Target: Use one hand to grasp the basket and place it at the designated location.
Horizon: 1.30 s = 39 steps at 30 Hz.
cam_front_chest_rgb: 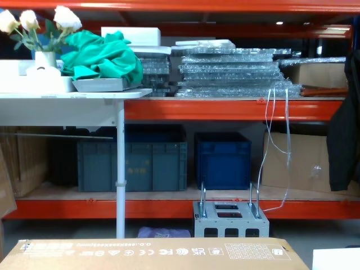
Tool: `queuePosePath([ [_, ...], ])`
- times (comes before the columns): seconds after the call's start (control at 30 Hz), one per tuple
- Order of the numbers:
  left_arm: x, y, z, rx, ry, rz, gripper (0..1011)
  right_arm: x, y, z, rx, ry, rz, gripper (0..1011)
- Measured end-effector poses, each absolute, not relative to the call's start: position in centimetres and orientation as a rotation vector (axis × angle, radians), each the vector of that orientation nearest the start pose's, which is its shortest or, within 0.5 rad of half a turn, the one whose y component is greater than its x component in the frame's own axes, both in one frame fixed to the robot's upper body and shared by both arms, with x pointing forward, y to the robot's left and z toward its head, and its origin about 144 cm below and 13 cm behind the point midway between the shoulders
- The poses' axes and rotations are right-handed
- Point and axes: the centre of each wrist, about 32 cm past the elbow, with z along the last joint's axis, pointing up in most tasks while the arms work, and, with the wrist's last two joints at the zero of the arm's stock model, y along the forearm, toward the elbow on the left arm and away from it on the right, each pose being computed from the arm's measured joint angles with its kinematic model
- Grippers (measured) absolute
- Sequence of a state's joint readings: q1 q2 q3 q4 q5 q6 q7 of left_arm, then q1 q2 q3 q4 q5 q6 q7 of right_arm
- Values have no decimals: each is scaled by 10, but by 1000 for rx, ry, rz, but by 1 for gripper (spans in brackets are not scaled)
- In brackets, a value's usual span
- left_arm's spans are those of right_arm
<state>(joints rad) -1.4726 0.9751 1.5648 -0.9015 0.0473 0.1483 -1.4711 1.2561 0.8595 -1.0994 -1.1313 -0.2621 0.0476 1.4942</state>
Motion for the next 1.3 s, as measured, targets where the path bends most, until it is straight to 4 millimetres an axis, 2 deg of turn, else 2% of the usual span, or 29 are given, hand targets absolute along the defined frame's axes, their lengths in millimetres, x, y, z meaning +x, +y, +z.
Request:
queuePosePath([
  [0.57,616,496,1396,1629,165,178,0,632,-374,1463,-1527,-372,-14,0],
  [0.97,616,496,1396,1629,165,178,0,629,-365,1484,-1523,-429,8,0],
  [1.17,616,496,1396,1629,165,178,0,634,-352,1488,-1500,-476,73,0],
  [1.3,616,497,1396,1629,166,178,0,639,-337,1492,-1487,-530,133,0],
])
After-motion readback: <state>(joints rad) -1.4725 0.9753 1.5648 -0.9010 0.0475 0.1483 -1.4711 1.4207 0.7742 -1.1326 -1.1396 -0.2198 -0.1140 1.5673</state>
